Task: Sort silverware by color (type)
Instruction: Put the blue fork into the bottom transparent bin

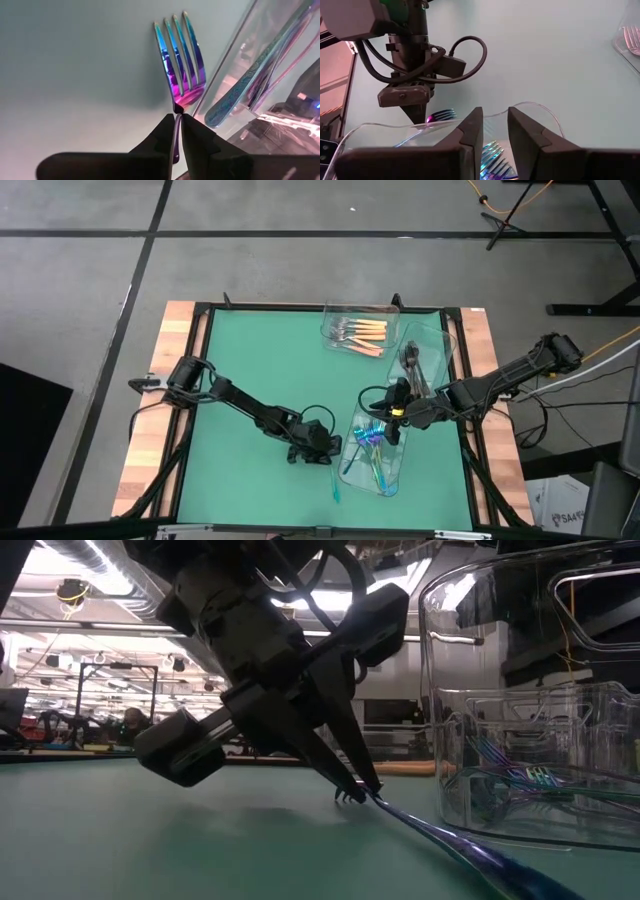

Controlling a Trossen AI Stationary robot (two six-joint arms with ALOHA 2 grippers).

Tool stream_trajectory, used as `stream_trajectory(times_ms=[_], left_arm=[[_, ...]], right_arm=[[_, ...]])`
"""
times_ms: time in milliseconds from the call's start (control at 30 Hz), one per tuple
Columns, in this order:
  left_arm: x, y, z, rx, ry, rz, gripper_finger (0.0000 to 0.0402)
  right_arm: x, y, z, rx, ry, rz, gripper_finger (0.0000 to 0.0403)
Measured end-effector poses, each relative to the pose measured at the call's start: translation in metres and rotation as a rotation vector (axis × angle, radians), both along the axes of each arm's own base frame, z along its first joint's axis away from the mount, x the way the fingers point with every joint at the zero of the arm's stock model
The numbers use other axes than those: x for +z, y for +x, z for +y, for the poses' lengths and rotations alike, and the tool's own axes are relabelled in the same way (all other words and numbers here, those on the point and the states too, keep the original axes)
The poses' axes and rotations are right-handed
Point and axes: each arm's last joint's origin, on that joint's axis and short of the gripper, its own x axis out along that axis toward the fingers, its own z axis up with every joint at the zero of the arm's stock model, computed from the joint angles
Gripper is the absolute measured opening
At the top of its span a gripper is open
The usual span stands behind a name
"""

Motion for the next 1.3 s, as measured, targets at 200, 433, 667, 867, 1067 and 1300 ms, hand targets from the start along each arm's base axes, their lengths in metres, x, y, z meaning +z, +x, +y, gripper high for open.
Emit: stream_trajectory(times_ms=[200, 433, 667, 867, 1067, 1300], left_arm=[[0.000, 0.000, 0.000, -0.015, 0.041, -0.018, 0.0026], [0.001, 0.001, -0.003, 0.001, 0.060, -0.041, 0.0026], [0.001, 0.001, -0.003, 0.022, 0.083, -0.051, 0.0026], [0.001, 0.000, -0.005, 0.028, 0.095, -0.055, 0.0026], [0.001, -0.001, -0.009, 0.025, 0.113, -0.062, 0.0026], [0.002, -0.002, -0.014, -0.008, 0.147, -0.086, 0.0054]], right_arm=[[0.000, 0.000, 0.000, 0.000, 0.000, 0.000, 0.0078], [0.000, 0.000, 0.000, 0.000, 0.000, 0.000, 0.0078], [0.000, 0.000, 0.000, 0.001, 0.000, 0.000, 0.0078], [0.000, 0.000, 0.000, 0.000, 0.000, 0.000, 0.0078], [0.000, 0.000, 0.000, 0.000, 0.000, 0.001, 0.0078], [0.000, 0.000, 0.000, 0.000, 0.000, 0.001, 0.0078]])
